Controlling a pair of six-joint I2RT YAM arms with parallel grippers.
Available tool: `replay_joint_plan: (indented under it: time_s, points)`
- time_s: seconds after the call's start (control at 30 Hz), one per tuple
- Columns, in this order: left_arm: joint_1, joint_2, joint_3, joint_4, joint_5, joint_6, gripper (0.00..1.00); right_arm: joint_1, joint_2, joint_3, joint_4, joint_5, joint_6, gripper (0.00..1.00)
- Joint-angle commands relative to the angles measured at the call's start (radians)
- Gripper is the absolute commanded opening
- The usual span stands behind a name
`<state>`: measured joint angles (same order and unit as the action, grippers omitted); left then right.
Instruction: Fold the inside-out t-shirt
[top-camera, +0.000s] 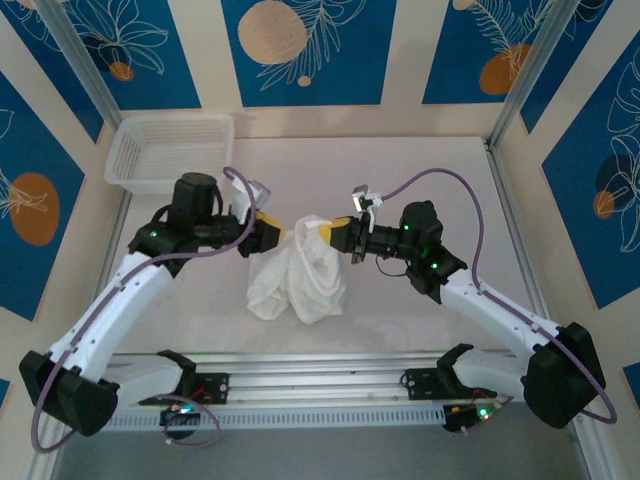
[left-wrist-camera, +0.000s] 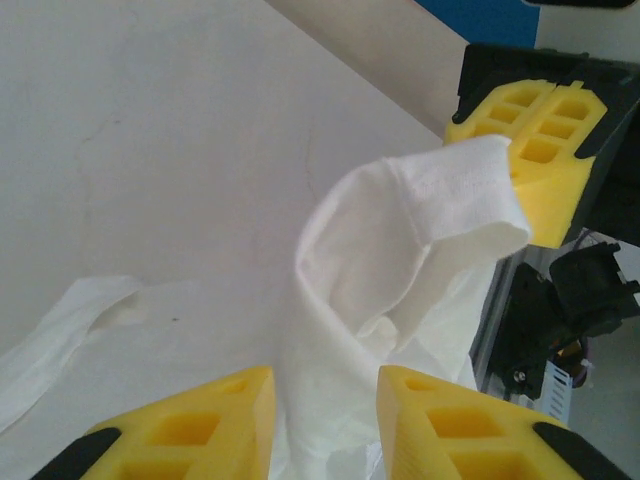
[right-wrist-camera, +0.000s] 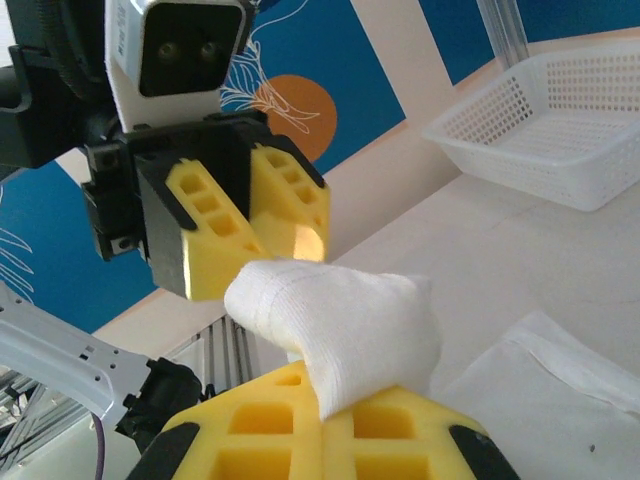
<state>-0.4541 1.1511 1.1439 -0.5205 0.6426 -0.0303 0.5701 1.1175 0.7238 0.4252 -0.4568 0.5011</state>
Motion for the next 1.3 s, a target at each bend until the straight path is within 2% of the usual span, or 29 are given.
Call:
replay_joint_plan:
  time_s: [0.0, 0.17, 0.37, 0.53, 0.63, 0.77, 0.9, 0.93, 1.0, 1.1, 1.2, 1.27]
  points:
    - [-0.034, 0.034, 0.027, 0.094, 0.084, 0.043, 0.32, 0.007, 0.003, 0.024, -0.009, -0.015, -0.005, 0.00]
    - [-0.050, 0.055, 0.021, 0.169, 0.081, 0.020, 0.35, 0.009, 0.010, 0.027, -0.010, -0.022, -0.004, 0.00]
    - [-0.052, 0.075, 0.019, 0.176, 0.054, 0.006, 0.31, 0.010, 0.009, 0.031, -0.013, -0.026, -0.004, 0.00]
    - [-0.055, 0.101, 0.021, 0.181, 0.134, 0.004, 0.33, 0.010, 0.015, 0.032, -0.013, -0.022, -0.004, 0.00]
    - [-0.058, 0.112, 0.022, 0.185, 0.119, -0.003, 0.32, 0.011, 0.019, 0.034, -0.008, -0.027, 0.001, 0.00]
    - [-0.060, 0.119, 0.015, 0.257, 0.125, -0.063, 0.24, 0.017, 0.030, 0.039, -0.017, -0.035, -0.001, 0.00]
    - [-0.073, 0.125, 0.003, 0.371, 0.160, -0.152, 0.00, 0.017, 0.039, 0.034, -0.019, -0.022, 0.016, 0.00]
    - [-0.073, 0.125, 0.005, 0.381, 0.172, -0.170, 0.00, 0.015, 0.039, 0.031, -0.019, -0.014, 0.023, 0.00]
    - [-0.073, 0.111, -0.001, 0.416, 0.200, -0.223, 0.00, -0.001, 0.035, 0.023, -0.046, 0.024, 0.028, 0.04]
    - [-0.074, 0.082, 0.003, 0.410, 0.161, -0.325, 0.00, -0.066, 0.021, -0.007, -0.147, 0.125, 0.004, 0.11]
    - [-0.074, 0.097, 0.029, 0.368, 0.171, -0.413, 0.00, -0.131, 0.005, 0.023, -0.265, 0.063, -0.021, 0.15]
    - [-0.075, 0.108, 0.044, 0.324, 0.163, -0.430, 0.00, -0.111, -0.057, 0.061, -0.331, 0.073, -0.051, 0.24]
